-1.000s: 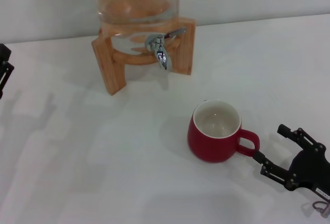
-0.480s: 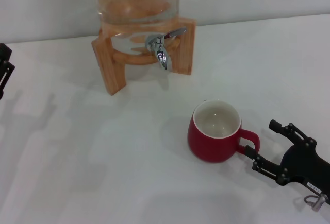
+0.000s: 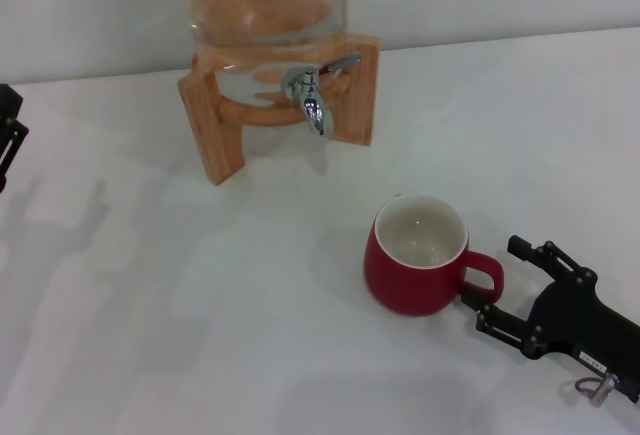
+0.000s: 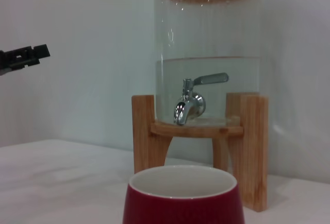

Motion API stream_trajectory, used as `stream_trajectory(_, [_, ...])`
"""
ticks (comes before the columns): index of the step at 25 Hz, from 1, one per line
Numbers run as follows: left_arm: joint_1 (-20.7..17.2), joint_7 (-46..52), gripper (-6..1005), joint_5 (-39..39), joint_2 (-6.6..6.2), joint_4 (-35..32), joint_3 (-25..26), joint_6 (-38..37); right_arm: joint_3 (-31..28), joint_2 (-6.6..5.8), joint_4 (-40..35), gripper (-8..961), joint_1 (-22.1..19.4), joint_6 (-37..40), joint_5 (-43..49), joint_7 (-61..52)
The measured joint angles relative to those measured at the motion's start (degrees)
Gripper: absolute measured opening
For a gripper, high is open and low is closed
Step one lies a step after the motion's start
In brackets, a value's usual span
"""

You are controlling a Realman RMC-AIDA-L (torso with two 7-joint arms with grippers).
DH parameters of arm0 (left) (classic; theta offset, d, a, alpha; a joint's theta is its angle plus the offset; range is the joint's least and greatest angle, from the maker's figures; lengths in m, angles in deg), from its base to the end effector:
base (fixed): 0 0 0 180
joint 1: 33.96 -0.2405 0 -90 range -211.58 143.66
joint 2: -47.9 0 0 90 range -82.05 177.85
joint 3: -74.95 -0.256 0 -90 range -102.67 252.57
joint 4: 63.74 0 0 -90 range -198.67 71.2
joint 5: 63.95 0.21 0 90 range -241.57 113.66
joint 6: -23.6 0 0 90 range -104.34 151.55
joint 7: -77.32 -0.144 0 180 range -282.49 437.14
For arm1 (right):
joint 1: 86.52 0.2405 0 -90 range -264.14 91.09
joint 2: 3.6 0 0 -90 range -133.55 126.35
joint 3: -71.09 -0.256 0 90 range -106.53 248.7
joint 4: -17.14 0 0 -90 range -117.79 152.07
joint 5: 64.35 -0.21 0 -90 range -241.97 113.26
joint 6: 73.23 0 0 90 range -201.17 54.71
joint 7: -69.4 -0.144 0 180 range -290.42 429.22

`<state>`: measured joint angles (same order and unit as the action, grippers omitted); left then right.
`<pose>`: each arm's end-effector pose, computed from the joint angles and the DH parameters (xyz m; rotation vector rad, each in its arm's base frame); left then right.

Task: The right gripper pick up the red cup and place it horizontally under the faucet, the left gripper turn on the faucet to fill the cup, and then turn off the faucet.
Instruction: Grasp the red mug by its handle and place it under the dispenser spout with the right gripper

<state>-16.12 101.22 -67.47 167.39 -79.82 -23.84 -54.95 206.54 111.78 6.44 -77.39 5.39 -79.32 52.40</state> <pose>-0.2979 0.3064 0.0015 -1.6602 -0.4487 -1.0519 0.3478 0.2089 -0.0505 -2.0947 0.4788 0.7456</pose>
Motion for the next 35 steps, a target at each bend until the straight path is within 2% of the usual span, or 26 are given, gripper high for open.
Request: stream_trajectory(35, [0.1,0.0,861,0.1,-0.05,0.0,-0.6,0.0,-2.3,0.02,-0.2,854,0.0,-2.5,-2.0,0.0])
